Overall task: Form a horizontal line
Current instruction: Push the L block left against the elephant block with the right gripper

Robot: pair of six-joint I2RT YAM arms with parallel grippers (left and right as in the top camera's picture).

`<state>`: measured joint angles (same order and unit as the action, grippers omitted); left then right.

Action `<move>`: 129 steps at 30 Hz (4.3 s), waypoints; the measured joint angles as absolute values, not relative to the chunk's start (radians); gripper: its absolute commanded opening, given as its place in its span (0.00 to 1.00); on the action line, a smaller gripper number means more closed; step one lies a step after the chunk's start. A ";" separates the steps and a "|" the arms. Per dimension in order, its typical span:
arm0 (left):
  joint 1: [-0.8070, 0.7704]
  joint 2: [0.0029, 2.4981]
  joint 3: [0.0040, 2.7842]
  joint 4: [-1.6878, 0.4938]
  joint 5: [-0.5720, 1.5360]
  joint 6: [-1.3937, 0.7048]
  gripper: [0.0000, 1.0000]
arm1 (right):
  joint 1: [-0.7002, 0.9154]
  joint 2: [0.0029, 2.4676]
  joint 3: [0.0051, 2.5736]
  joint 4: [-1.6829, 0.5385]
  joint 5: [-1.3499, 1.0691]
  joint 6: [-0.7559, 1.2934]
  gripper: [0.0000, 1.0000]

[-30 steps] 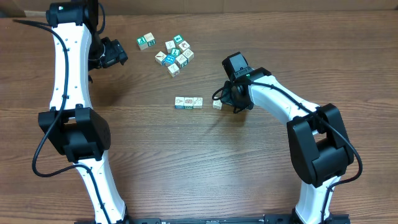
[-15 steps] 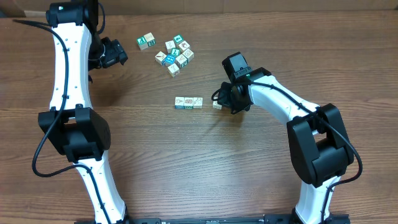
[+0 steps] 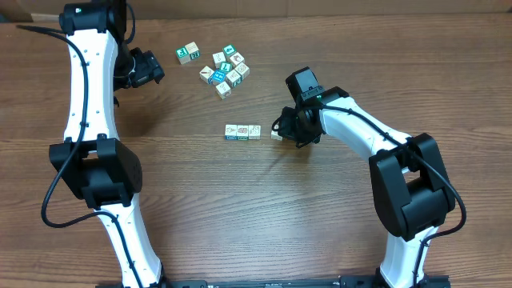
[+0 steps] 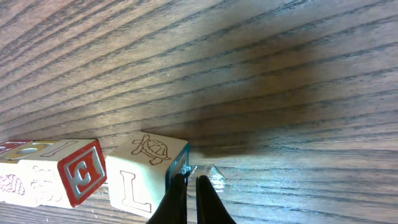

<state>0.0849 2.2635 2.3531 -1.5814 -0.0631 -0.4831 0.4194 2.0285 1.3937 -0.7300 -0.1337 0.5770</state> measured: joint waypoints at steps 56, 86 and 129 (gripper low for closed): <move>0.085 2.263 2.353 -1.581 -0.063 -0.483 0.99 | 0.472 2.028 1.393 -0.616 -0.039 0.575 0.04; 0.085 2.263 2.353 -1.581 -0.063 -0.483 1.00 | 0.473 2.028 1.393 -0.576 -0.078 0.504 0.04; 0.085 2.263 2.353 -1.581 -0.063 -0.483 1.00 | 0.460 2.028 1.392 -0.643 -0.102 0.628 0.04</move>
<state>0.0849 2.2635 2.3531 -1.5814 -0.0631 -0.4828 0.4603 2.0285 1.3918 -0.6430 -0.1024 0.6285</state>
